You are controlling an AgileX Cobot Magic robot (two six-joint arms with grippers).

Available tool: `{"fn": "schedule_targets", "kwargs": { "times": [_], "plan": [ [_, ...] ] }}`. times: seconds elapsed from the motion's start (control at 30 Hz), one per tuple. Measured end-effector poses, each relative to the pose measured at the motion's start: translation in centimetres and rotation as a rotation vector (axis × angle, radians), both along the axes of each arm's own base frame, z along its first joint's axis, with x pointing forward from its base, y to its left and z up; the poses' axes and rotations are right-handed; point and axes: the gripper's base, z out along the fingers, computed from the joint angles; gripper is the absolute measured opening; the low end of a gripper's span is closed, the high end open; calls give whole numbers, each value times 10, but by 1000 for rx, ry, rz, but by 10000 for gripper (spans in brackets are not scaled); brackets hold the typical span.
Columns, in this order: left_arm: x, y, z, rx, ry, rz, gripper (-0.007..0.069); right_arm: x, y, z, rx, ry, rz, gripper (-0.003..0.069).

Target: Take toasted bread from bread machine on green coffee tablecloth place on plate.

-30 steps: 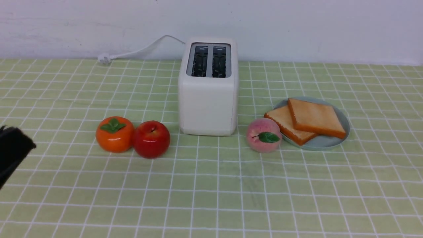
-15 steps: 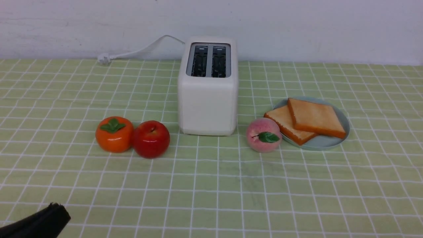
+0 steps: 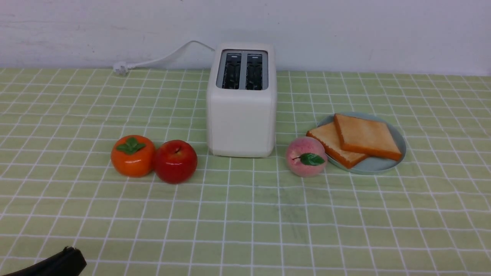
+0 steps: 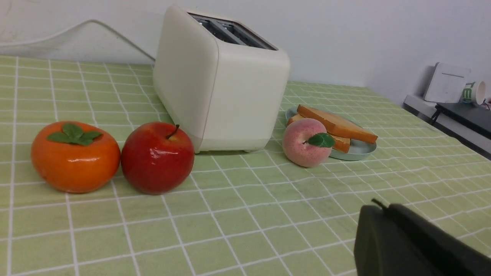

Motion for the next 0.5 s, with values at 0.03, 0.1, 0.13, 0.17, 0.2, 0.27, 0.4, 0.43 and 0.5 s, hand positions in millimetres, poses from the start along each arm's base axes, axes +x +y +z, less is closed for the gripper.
{"fn": "schedule_targets", "kwargs": {
  "times": [0.03, 0.1, 0.13, 0.17, 0.2, 0.27, 0.4, 0.43, 0.5],
  "plan": [
    [0, 0, 0, 1, -1, 0, -9, 0, -1, 0, -10, -17, -10, 12],
    [0, 0, 0, 1, -1, 0, -8, 0, -4, -2, -21, -44, -31, 8],
    [0, 0, 0, 2, -2, 0, -6, 1, -8, -6, -32, -98, -84, -4],
    [0, 0, 0, 2, -2, 0, -5, 2, -10, -11, -40, -142, -123, -13],
    [0, 0, 0, 2, -2, 0, -5, 3, -12, -17, -54, -177, -149, -18],
    [0, 0, 0, 5, -4, 0, -3, 3, -16, -41, -87, -259, -215, -20],
    [0, 0, 0, 6, -5, -1, -3, 0, -19, -85, -130, -294, -263, -20],
    [0, 0, 0, 6, -5, -1, -3, 0, -19, -93, -133, -299, -266, -20],
    [0, 0, 0, 6, -5, -1, -1, 0, -19, -111, -137, -270, -266, -20]
  ]
}}
